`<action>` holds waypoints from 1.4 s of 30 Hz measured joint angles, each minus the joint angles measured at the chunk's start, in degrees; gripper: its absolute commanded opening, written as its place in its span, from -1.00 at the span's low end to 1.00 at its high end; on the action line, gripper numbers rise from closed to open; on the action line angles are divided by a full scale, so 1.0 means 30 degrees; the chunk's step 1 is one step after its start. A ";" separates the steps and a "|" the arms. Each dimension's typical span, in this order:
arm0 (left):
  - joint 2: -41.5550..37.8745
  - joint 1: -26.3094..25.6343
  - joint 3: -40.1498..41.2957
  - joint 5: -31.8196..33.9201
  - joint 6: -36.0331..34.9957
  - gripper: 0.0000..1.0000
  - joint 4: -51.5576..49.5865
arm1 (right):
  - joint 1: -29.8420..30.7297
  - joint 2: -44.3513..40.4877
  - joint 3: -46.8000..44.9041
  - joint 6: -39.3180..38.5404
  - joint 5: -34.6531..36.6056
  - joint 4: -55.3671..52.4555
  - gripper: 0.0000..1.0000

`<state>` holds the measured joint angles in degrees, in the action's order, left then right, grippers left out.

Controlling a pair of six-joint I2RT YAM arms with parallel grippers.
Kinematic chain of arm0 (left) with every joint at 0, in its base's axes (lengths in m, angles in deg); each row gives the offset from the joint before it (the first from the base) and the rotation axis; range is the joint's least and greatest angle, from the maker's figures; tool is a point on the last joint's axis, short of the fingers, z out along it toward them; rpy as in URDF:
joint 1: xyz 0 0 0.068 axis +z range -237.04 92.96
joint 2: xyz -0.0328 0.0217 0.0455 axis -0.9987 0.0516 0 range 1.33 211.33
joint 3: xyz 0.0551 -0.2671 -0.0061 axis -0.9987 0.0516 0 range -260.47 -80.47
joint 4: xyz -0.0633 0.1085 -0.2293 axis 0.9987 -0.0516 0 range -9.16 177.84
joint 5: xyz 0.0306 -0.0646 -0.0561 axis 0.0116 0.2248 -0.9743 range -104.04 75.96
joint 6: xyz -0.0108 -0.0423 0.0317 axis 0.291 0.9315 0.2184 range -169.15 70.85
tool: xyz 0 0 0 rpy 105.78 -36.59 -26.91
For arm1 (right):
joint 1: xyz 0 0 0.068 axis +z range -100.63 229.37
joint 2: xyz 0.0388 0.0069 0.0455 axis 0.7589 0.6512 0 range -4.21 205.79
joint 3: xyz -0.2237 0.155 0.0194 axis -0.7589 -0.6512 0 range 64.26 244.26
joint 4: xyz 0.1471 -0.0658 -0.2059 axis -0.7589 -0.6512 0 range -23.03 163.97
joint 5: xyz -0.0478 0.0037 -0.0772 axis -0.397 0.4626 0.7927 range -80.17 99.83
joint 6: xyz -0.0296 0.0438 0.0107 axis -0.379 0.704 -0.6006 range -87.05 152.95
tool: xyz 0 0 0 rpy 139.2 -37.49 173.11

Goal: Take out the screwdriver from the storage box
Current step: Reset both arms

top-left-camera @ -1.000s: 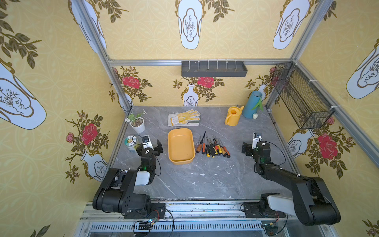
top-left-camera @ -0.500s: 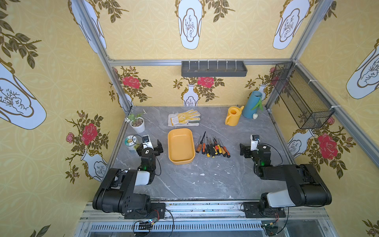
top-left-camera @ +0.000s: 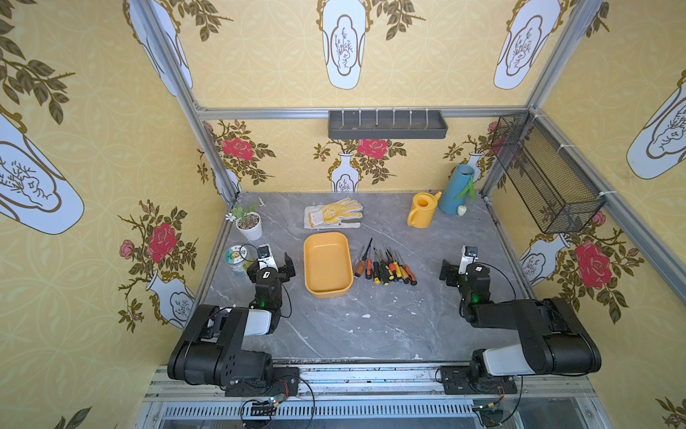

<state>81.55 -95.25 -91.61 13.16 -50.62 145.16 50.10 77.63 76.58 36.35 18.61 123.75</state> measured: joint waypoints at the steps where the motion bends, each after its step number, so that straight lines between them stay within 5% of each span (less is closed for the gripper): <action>1: 0.0000 0.0000 0.0000 0.0000 0.0000 0.99 0.0000 | 0.0015 0.0000 0.0000 0.0080 0.0138 -0.0007 0.94; 42: 0.0000 0.0000 0.0000 0.0007 0.0000 0.99 0.0000 | 0.0036 0.0000 0.0000 0.0219 0.0685 -0.0007 0.94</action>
<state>81.55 -95.25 -91.61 13.18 -50.62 145.16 50.21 77.63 76.58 37.00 20.66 123.72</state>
